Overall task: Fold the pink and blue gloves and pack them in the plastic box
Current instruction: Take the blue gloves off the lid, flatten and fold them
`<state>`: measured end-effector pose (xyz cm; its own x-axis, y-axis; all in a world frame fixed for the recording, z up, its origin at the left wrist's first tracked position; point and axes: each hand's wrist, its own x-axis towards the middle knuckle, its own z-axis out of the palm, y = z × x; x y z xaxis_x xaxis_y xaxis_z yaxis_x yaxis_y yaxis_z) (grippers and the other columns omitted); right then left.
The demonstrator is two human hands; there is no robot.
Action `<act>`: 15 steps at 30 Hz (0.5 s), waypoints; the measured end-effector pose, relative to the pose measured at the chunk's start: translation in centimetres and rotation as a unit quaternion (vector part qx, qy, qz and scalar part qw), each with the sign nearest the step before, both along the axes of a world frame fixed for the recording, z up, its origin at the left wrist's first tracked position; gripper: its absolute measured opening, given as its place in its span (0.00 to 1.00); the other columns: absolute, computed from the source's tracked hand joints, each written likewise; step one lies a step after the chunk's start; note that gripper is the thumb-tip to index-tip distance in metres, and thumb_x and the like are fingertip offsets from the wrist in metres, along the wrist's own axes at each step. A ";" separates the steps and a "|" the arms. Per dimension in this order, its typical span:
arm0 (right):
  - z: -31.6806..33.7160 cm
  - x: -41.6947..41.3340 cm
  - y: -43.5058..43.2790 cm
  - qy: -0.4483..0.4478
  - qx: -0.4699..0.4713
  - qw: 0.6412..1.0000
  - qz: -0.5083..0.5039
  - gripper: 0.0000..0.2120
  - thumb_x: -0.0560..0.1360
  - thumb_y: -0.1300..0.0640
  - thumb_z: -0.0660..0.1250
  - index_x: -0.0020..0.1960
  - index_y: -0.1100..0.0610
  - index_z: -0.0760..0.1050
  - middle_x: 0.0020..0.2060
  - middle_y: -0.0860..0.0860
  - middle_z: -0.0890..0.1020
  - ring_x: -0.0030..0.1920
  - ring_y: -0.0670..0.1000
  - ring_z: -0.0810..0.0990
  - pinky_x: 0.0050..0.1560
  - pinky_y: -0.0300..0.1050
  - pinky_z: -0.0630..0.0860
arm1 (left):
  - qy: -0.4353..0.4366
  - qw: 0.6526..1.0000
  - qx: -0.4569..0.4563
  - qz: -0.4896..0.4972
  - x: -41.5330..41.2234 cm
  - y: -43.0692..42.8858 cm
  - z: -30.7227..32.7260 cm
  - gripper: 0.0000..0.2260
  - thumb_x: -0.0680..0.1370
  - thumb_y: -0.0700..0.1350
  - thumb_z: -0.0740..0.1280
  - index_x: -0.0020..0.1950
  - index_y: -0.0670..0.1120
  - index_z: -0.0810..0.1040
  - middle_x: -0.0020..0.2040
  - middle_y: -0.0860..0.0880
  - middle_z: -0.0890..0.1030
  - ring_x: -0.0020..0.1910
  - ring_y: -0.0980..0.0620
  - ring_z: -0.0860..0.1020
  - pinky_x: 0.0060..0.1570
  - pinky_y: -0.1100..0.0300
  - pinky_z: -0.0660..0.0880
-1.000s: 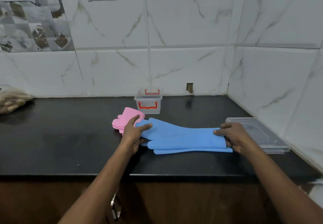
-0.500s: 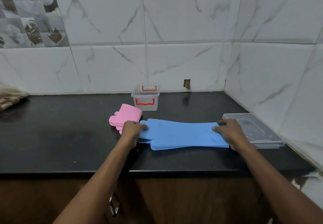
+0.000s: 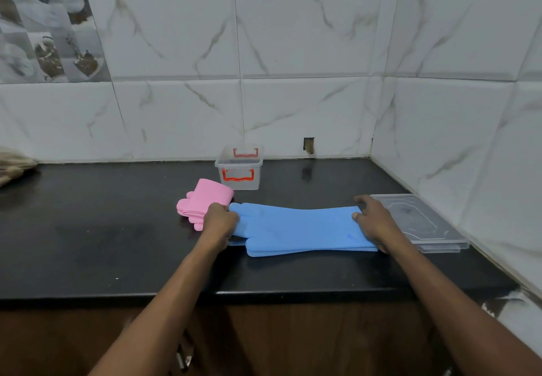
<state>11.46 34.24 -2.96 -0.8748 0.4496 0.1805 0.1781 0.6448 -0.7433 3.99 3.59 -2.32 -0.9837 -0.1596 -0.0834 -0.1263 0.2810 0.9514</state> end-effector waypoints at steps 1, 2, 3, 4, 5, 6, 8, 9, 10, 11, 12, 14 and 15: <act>0.2 0.1 0.0 -0.001 -0.002 1.000 0.010 0.19 0.78 0.62 0.63 0.68 0.55 0.69 0.67 0.55 0.74 0.65 0.56 0.74 0.60 0.45 0.68 | 0.001 1.000 -0.003 -0.001 -0.1 0.0 0.0 0.06 0.77 0.33 0.61 0.45 0.44 0.71 0.44 0.44 0.74 0.42 0.48 0.73 0.26 0.58 0.74; 0.4 0.1 -0.1 -0.006 0.001 1.000 0.017 0.18 0.79 0.62 0.61 0.68 0.54 0.69 0.68 0.55 0.74 0.65 0.56 0.74 0.58 0.44 0.67 | 0.001 1.000 -0.009 -0.003 -0.2 0.0 -0.1 0.05 0.77 0.34 0.60 0.48 0.43 0.72 0.47 0.43 0.74 0.43 0.47 0.74 0.28 0.55 0.77; 0.5 0.1 -0.2 -0.014 0.012 1.000 0.018 0.18 0.79 0.62 0.60 0.68 0.54 0.68 0.67 0.56 0.74 0.64 0.56 0.74 0.56 0.43 0.66 | -0.001 1.000 -0.016 -0.005 -0.2 0.0 -0.1 0.07 0.77 0.34 0.60 0.54 0.41 0.72 0.50 0.41 0.75 0.46 0.45 0.75 0.33 0.51 0.80; 0.5 0.1 -0.3 -0.028 0.030 0.999 0.013 0.17 0.80 0.61 0.59 0.68 0.55 0.67 0.66 0.57 0.74 0.62 0.57 0.74 0.54 0.43 0.66 | -0.003 1.000 -0.027 -0.004 -0.3 0.0 -0.3 0.10 0.77 0.35 0.60 0.58 0.39 0.71 0.52 0.40 0.76 0.49 0.42 0.76 0.38 0.46 0.81; 0.6 0.0 -0.5 -0.045 0.056 0.997 0.005 0.16 0.80 0.60 0.58 0.68 0.57 0.66 0.63 0.59 0.75 0.60 0.58 0.75 0.52 0.44 0.67 | -0.003 0.999 -0.039 -0.002 -0.3 0.1 -0.4 0.12 0.77 0.35 0.59 0.61 0.38 0.70 0.53 0.38 0.76 0.51 0.41 0.77 0.43 0.43 0.82; 0.7 -0.1 -0.7 -0.064 0.086 0.994 -0.002 0.15 0.80 0.59 0.58 0.66 0.60 0.66 0.61 0.61 0.76 0.58 0.60 0.76 0.51 0.46 0.69 | 0.002 0.999 -0.050 0.001 -0.2 0.2 -0.4 0.14 0.77 0.35 0.59 0.62 0.37 0.69 0.53 0.38 0.76 0.51 0.40 0.77 0.44 0.42 0.81; 1.1 -0.3 -1.3 -0.099 0.131 0.986 -0.012 0.13 0.79 0.56 0.61 0.60 0.63 0.67 0.56 0.62 0.78 0.55 0.61 0.77 0.48 0.48 0.70 | 0.022 0.996 -0.084 0.007 0.1 0.3 -0.2 0.15 0.76 0.35 0.60 0.62 0.35 0.67 0.51 0.37 0.76 0.49 0.39 0.77 0.38 0.46 0.80; 1.3 -0.4 -1.6 -0.110 0.139 0.984 -0.016 0.14 0.79 0.55 0.62 0.59 0.64 0.67 0.55 0.62 0.78 0.55 0.62 0.77 0.47 0.47 0.69 | 0.032 0.993 -0.115 0.010 0.4 0.5 0.1 0.14 0.77 0.35 0.60 0.62 0.35 0.67 0.50 0.37 0.76 0.48 0.39 0.76 0.34 0.51 0.76; 1.4 -0.4 -1.7 -0.114 0.142 0.983 -0.019 0.15 0.78 0.54 0.64 0.59 0.64 0.67 0.55 0.62 0.78 0.54 0.61 0.77 0.45 0.47 0.69 | 0.044 0.987 -0.156 0.015 0.8 0.7 0.4 0.14 0.77 0.35 0.61 0.62 0.34 0.67 0.51 0.36 0.76 0.48 0.38 0.76 0.34 0.53 0.72; 1.4 -0.3 -1.8 -0.110 0.147 0.983 -0.025 0.16 0.78 0.54 0.64 0.58 0.64 0.68 0.55 0.62 0.78 0.54 0.61 0.78 0.45 0.46 0.68 | 0.061 0.978 -0.200 0.023 1.2 0.8 0.7 0.13 0.78 0.36 0.62 0.61 0.34 0.67 0.53 0.35 0.76 0.49 0.37 0.76 0.36 0.53 0.70; 1.5 -0.1 -1.8 -0.099 0.150 0.983 -0.034 0.16 0.78 0.53 0.65 0.58 0.63 0.68 0.54 0.62 0.78 0.54 0.61 0.78 0.44 0.46 0.68 | 0.086 0.964 -0.250 0.033 1.8 1.0 1.1 0.13 0.79 0.38 0.63 0.61 0.34 0.68 0.56 0.33 0.75 0.51 0.35 0.77 0.39 0.52 0.69; 1.4 0.4 -1.6 -0.076 0.158 0.983 -0.054 0.14 0.77 0.53 0.65 0.55 0.62 0.69 0.53 0.61 0.79 0.53 0.61 0.78 0.44 0.46 0.68 | 0.145 0.917 -0.365 0.066 3.0 1.5 1.7 0.13 0.80 0.43 0.63 0.61 0.37 0.71 0.61 0.34 0.71 0.54 0.34 0.75 0.42 0.49 0.69; 1.4 0.8 -1.4 -0.074 0.164 0.982 -0.061 0.13 0.77 0.53 0.65 0.54 0.61 0.69 0.52 0.60 0.79 0.52 0.60 0.78 0.44 0.46 0.69 | 0.183 0.885 -0.420 0.085 3.5 1.7 1.9 0.12 0.80 0.44 0.63 0.60 0.40 0.74 0.63 0.36 0.70 0.56 0.35 0.74 0.44 0.48 0.70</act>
<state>12.30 32.83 -1.54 -0.8458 0.4916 0.2073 0.3598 0.8124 -0.4589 7.50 5.25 -0.42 -0.8763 -0.1625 0.4535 0.0386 0.9147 0.4024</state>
